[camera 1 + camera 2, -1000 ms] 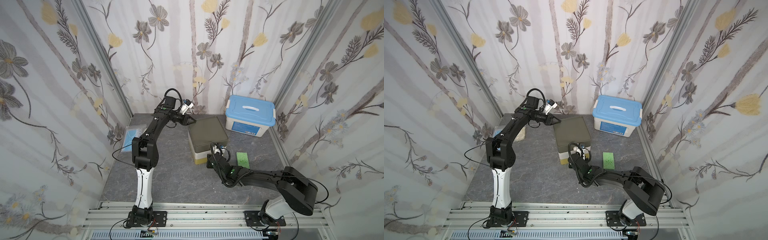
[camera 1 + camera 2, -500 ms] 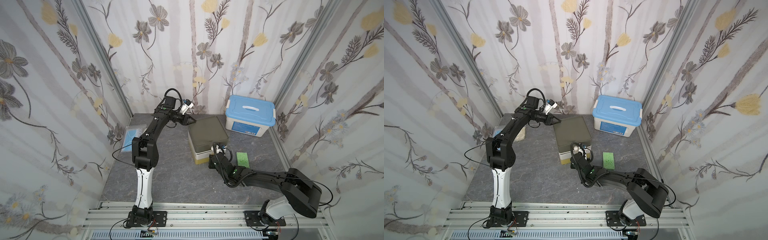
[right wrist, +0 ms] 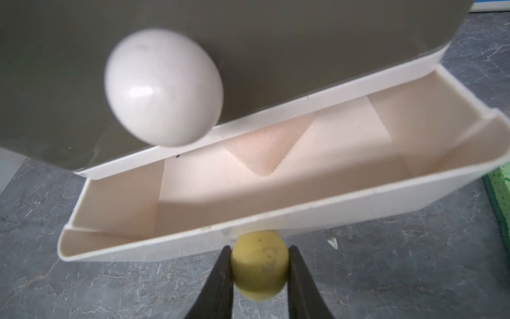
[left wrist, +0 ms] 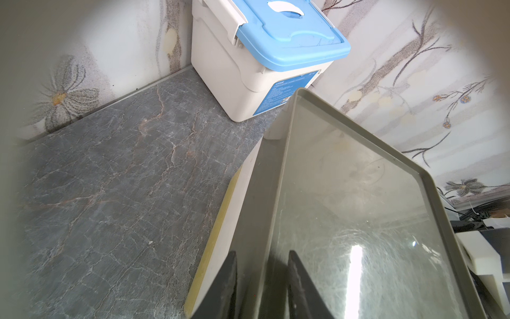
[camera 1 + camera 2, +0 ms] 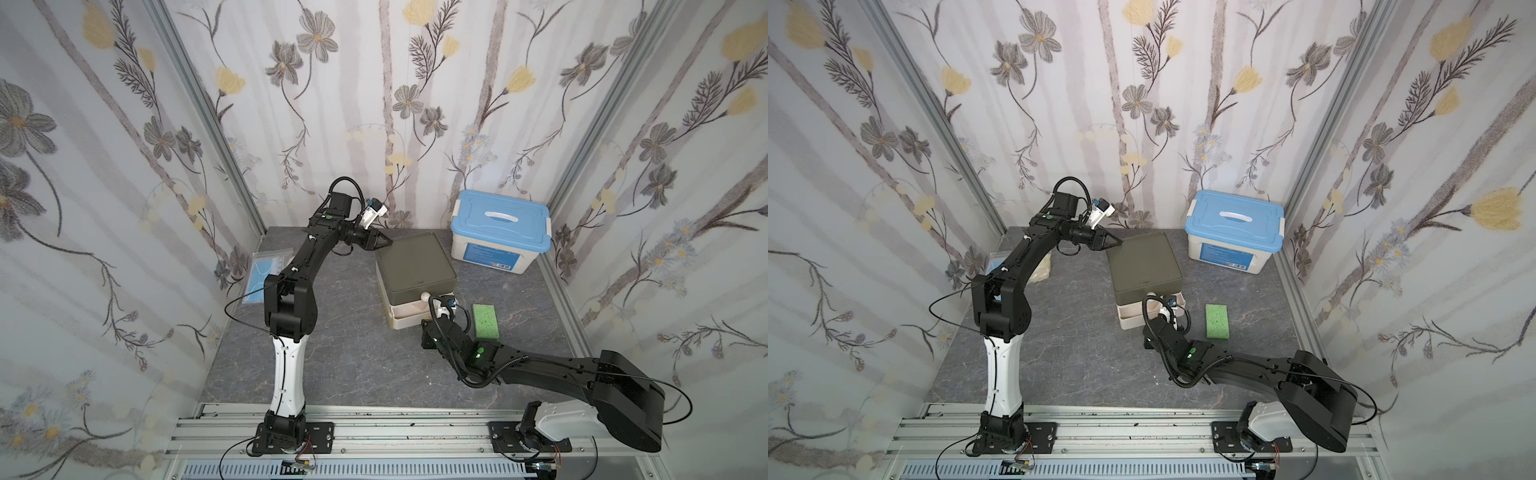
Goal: Take the sponge out of the drawer
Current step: Open the drawer in the storage box.
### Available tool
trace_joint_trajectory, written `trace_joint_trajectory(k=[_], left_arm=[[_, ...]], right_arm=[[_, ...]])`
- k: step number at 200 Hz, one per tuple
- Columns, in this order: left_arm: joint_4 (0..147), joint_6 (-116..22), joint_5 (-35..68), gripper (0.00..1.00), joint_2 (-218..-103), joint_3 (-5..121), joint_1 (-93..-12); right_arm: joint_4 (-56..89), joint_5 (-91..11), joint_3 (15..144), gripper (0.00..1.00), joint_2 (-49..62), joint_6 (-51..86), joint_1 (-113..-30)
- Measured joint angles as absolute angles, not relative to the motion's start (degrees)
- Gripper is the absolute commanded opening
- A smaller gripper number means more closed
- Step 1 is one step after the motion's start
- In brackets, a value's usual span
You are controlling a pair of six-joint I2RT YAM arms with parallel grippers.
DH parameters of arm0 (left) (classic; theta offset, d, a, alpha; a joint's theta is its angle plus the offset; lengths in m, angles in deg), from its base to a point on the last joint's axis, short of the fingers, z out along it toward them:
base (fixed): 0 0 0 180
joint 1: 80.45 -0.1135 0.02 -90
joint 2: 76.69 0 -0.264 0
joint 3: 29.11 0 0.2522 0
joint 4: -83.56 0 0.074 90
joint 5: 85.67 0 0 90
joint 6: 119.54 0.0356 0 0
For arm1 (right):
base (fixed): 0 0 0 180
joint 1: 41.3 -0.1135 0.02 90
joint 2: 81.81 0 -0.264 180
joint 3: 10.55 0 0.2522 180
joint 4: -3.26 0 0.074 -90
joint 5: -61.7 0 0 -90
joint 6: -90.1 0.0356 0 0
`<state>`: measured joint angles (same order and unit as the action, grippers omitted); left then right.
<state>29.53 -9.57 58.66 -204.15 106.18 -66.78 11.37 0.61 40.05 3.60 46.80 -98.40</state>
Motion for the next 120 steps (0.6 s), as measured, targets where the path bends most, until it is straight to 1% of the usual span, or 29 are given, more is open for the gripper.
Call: trace_joint_trajectory(k=[86, 120], left_arm=[[29.77, -9.59, 59.33, 0.32, -204.15, 105.92, -66.78], [30.18, -9.75, 59.49, 0.32, -204.15, 105.79, -66.74]], right_arm=[[21.21, 2.31, 40.18, 0.14, -0.47, 50.78, -103.76], [27.59, 3.04, 40.45, 0.14, -3.13, 52.35, -106.49]])
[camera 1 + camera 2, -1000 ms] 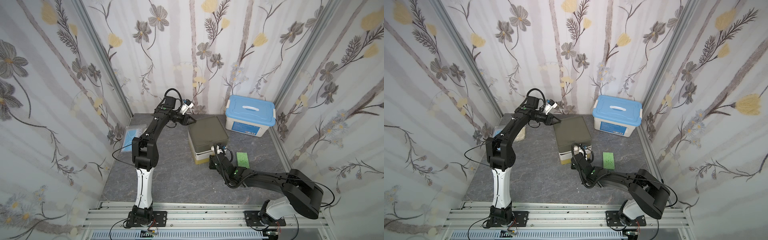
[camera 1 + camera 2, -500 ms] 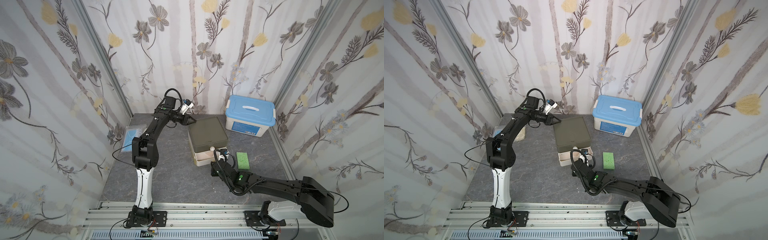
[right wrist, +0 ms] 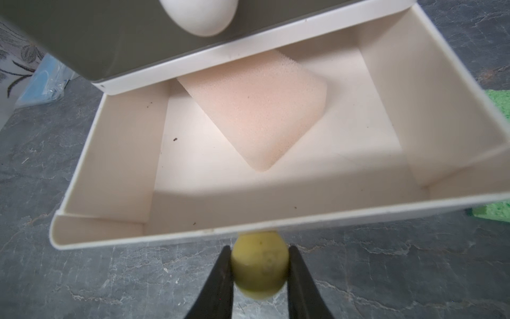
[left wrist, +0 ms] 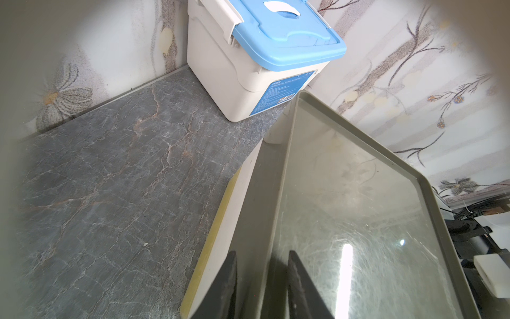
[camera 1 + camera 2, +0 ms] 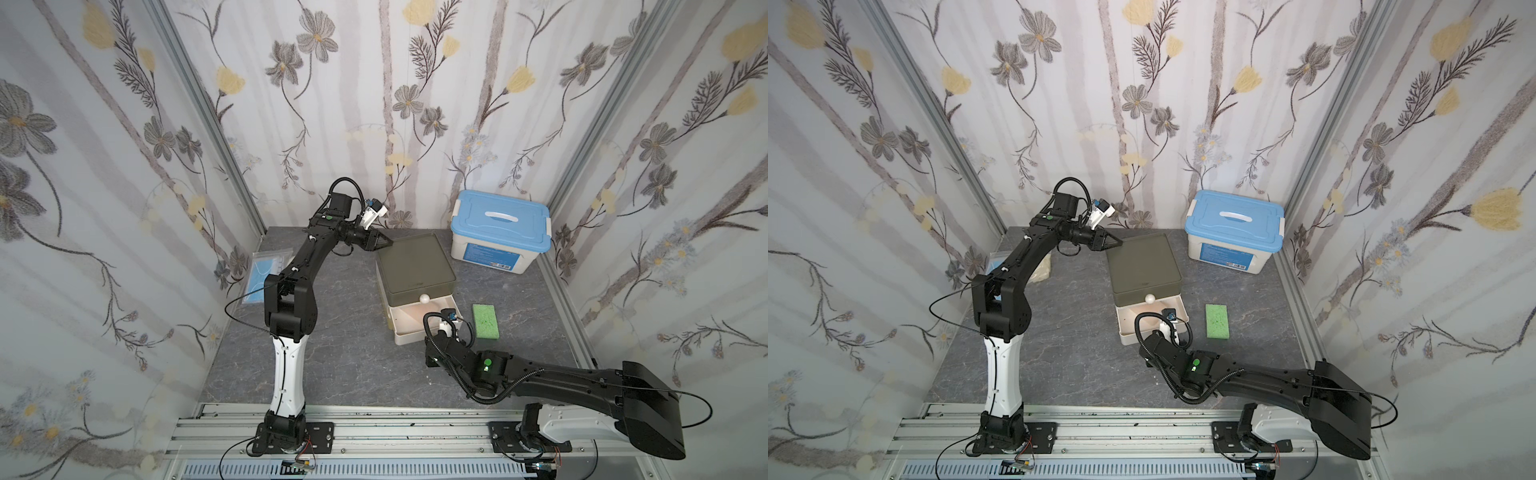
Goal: Take the sponge out of the drawer
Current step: Open the drawer in the storage box.
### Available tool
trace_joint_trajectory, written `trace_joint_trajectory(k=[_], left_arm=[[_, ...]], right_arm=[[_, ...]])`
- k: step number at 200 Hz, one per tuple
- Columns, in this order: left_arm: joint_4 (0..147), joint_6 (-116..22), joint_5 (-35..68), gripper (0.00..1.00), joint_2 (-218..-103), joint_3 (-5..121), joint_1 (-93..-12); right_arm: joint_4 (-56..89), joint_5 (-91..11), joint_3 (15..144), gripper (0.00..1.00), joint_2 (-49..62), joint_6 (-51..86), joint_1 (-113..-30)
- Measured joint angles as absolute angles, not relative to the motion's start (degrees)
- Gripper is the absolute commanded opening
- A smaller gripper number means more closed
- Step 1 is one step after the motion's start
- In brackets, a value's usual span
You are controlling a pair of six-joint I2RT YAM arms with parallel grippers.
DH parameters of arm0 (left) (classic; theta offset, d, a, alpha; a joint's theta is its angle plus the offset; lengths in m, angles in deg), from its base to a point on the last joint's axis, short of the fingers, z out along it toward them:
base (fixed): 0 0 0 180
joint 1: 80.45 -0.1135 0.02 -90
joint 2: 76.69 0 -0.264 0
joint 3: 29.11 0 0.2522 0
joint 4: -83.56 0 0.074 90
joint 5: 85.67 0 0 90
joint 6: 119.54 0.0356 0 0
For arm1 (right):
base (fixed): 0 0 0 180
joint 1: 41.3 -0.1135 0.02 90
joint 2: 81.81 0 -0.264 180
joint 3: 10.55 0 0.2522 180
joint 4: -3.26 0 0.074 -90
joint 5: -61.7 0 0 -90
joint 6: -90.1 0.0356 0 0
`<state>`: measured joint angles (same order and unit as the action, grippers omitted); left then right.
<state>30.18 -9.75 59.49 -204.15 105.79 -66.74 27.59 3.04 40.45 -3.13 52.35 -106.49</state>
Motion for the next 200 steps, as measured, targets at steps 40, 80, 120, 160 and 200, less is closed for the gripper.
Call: trace_joint_trajectory(k=[40, 80, 120, 160, 200], left_arm=[[30.62, -10.05, 59.42, 0.32, -204.15, 105.75, -66.63], [30.62, -10.05, 59.40, 0.32, -204.15, 105.75, -66.61], [30.75, -10.07, 59.40, 0.32, -204.15, 105.75, -66.61], [30.82, -10.07, 59.38, 0.32, -204.15, 105.70, -66.56], [30.99, -10.07, 59.42, 0.32, -204.15, 105.66, -66.56]], right_arm=[[31.31, 2.80, 39.66, 0.13, -4.14, 53.05, -108.11], [31.70, 4.26, 40.18, 0.13, -2.37, 53.16, -109.09], [34.72, 5.37, 42.41, 0.23, -0.84, 53.18, -109.90], [37.43, 3.15, 43.33, 0.43, -1.73, 52.90, -110.73], [41.71, 2.73, 45.06, 0.46, -4.68, 52.92, -112.24]])
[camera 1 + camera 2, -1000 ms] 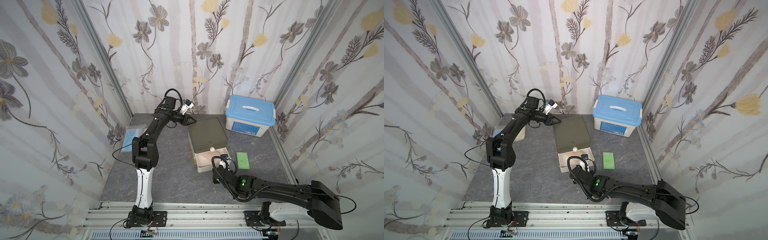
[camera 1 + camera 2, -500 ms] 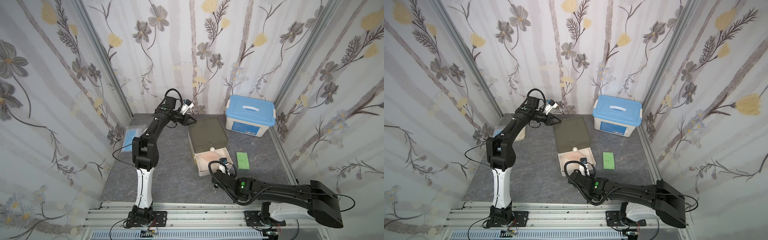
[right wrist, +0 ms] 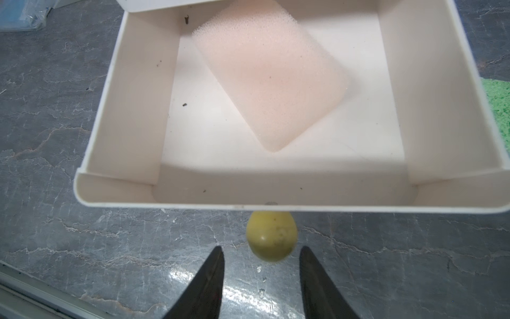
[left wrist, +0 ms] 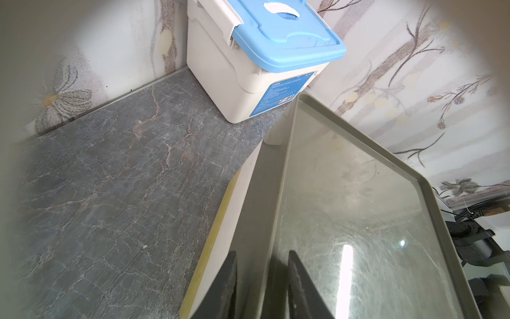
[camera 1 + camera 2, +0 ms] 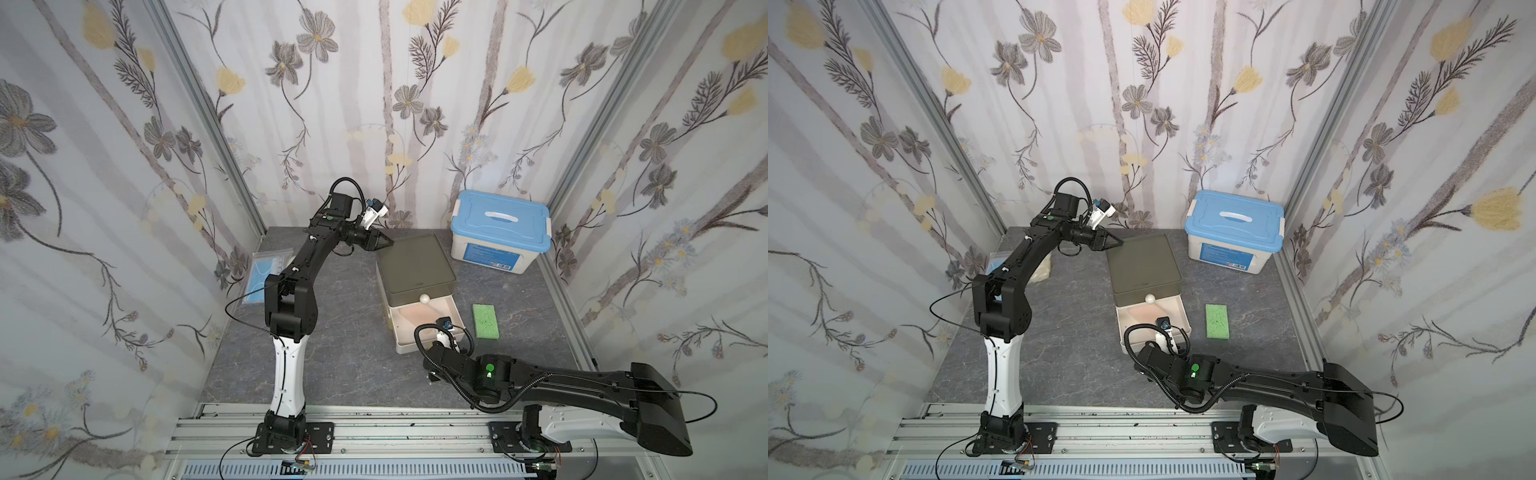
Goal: Take the sponge out of the drawer
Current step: Open the drawer in the storage box.
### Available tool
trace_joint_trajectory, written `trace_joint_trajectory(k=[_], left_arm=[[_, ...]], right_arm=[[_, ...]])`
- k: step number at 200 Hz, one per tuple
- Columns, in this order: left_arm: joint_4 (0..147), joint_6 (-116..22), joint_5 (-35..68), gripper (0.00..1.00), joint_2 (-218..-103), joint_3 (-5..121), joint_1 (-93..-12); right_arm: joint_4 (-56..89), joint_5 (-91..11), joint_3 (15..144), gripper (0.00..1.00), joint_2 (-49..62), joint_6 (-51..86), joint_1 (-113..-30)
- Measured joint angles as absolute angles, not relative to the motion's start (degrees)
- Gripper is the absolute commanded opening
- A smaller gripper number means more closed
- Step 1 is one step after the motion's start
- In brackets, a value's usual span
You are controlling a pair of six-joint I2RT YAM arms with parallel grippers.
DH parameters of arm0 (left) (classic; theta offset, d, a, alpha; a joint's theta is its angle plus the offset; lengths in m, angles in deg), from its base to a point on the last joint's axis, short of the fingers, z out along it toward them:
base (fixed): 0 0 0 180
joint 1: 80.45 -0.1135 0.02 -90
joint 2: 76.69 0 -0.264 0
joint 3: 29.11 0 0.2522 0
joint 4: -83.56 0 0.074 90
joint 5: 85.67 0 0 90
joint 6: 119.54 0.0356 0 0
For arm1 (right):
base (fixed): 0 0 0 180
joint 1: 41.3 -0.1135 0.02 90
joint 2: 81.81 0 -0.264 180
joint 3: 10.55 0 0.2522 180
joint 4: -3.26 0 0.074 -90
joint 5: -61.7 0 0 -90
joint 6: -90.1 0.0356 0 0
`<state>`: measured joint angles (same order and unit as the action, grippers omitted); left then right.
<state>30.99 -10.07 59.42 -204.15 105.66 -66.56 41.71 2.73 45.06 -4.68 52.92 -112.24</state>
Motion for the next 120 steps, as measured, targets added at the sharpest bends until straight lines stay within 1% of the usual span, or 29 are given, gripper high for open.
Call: trace_joint_trajectory(k=[28, 54, 71, 87, 120], left_arm=[[31.03, -10.07, 59.47, 0.32, -204.13, 105.53, -66.56], [31.03, -10.07, 59.49, 0.32, -204.13, 105.51, -66.56], [31.08, -10.07, 59.51, 0.32, -204.13, 105.51, -66.56], [31.30, -10.07, 59.53, 0.32, -204.15, 105.51, -66.54], [31.56, -10.07, 59.62, 0.32, -204.19, 105.48, -66.50]], right_arm=[[46.54, 2.75, 47.29, 0.46, -7.37, 52.85, -113.31], [52.75, 2.90, 54.06, 0.44, -10.02, 49.31, -112.83], [55.85, 2.18, 60.07, 0.43, -10.04, 44.46, -109.38], [57.78, 0.41, 62.98, 0.42, -8.84, 39.15, -105.42], [60.05, -6.49, 65.49, 0.40, -1.71, 27.83, -98.38]])
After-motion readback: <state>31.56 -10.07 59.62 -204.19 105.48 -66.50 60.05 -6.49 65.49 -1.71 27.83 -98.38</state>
